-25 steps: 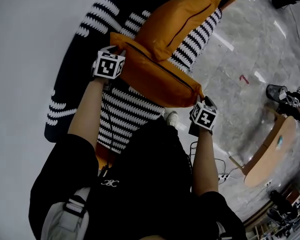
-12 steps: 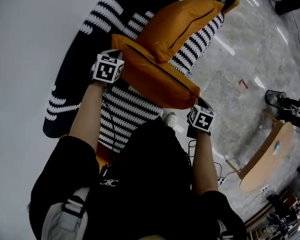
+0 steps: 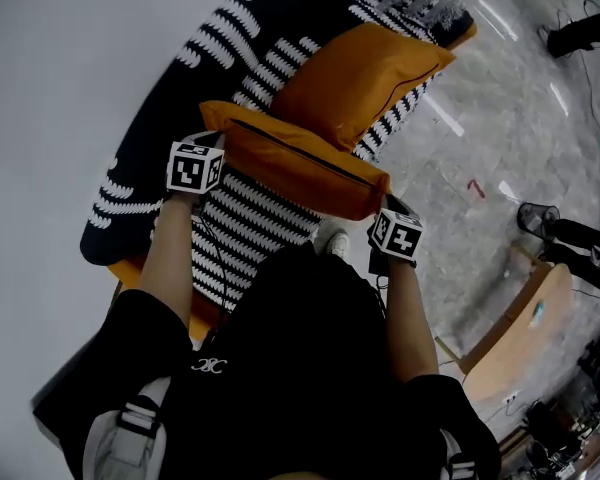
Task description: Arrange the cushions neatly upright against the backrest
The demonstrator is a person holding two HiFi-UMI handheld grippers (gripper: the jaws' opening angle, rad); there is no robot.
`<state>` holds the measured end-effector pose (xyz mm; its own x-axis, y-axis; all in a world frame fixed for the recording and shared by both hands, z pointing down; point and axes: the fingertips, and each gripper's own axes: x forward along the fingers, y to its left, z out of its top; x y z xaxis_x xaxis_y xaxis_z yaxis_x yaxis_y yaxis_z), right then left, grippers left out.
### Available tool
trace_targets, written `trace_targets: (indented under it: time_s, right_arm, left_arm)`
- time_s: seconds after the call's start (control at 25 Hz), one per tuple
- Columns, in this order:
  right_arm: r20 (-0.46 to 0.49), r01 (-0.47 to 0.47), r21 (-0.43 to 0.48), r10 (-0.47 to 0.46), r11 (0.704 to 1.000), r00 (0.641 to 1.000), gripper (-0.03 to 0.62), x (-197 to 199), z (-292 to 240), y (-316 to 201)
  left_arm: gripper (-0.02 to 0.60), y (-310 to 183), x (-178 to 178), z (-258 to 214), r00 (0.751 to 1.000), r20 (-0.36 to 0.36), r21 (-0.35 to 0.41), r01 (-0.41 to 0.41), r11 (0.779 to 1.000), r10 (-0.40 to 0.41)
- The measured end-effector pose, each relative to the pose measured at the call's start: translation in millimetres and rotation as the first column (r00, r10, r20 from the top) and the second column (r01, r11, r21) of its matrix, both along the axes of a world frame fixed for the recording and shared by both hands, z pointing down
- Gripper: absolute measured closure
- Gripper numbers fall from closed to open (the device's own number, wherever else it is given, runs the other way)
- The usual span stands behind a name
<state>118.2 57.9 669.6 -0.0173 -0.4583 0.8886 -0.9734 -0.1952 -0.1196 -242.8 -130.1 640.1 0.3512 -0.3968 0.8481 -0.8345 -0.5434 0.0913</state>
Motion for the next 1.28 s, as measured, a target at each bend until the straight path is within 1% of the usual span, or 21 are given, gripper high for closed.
trace_targets:
  time_s: [0.2, 0.36, 0.44, 0.56, 0.64, 0.72, 0.84, 0.88, 1.0, 1.08, 1.2, 1.28]
  right_arm:
    - [0.004, 0.109, 0.026, -0.109, 0.994, 0.994, 0.554, 5, 0, -21]
    - [0.014, 0.203, 0.043, -0.204, 0.978, 0.979, 0.556, 9, 1, -35]
    - [0.025, 0.264, 0.059, -0.266, 0.963, 0.964, 0.556, 7, 1, -43]
    - [0.046, 0.347, 0.086, -0.352, 0.934, 0.935, 0.556, 0, -3, -49]
    - [0.058, 0.402, 0.103, -0.409, 0.91, 0.911, 0.556, -7, -7, -50]
    - [0.068, 0.476, 0.121, -0.486, 0.871, 0.871, 0.556, -18, -11, -55]
    - [0.081, 0.575, 0.147, -0.589, 0.805, 0.804, 0.556, -37, -17, -61]
    - [0.087, 0.604, 0.159, -0.621, 0.781, 0.779, 0.556, -45, -20, -64]
    - [0.103, 0.681, 0.209, -0.709, 0.701, 0.698, 0.556, -77, -32, -75]
    - [0.106, 0.714, 0.243, -0.75, 0.657, 0.653, 0.556, -98, -42, -81]
    - [0.102, 0.761, 0.287, -0.808, 0.582, 0.58, 0.556, -133, -56, -90]
    - [0.097, 0.784, 0.308, -0.837, 0.539, 0.538, 0.556, -157, -63, -96]
  left_arm:
    - [0.575, 44, -22, 1, 0.992, -0.021, -0.011, 0.123, 0.992, -0.123]
    - [0.575, 75, -28, -4, 0.973, -0.024, 0.0, 0.228, 0.974, -0.227]
    - [0.575, 94, -33, -10, 0.956, -0.035, 0.004, 0.291, 0.957, -0.29]
    - [0.575, 127, -42, -20, 0.924, -0.046, 0.017, 0.38, 0.925, -0.379]
    - [0.575, 149, -47, -26, 0.898, -0.045, 0.027, 0.439, 0.898, -0.437]
    - [0.575, 175, -55, -32, 0.857, -0.043, 0.038, 0.515, 0.856, -0.513]
    - [0.575, 212, -67, -42, 0.783, -0.047, 0.052, 0.622, 0.781, -0.62]
    - [0.575, 225, -72, -45, 0.753, -0.049, 0.056, 0.658, 0.751, -0.656]
    - [0.575, 267, -88, -56, 0.654, -0.051, 0.076, 0.756, 0.65, -0.755]
    - [0.575, 290, -97, -62, 0.607, -0.05, 0.087, 0.794, 0.602, -0.793]
    - [0.575, 321, -110, -70, 0.547, -0.043, 0.108, 0.834, 0.541, -0.836]
    - [0.575, 338, -119, -76, 0.499, -0.06, 0.123, 0.863, 0.49, -0.865]
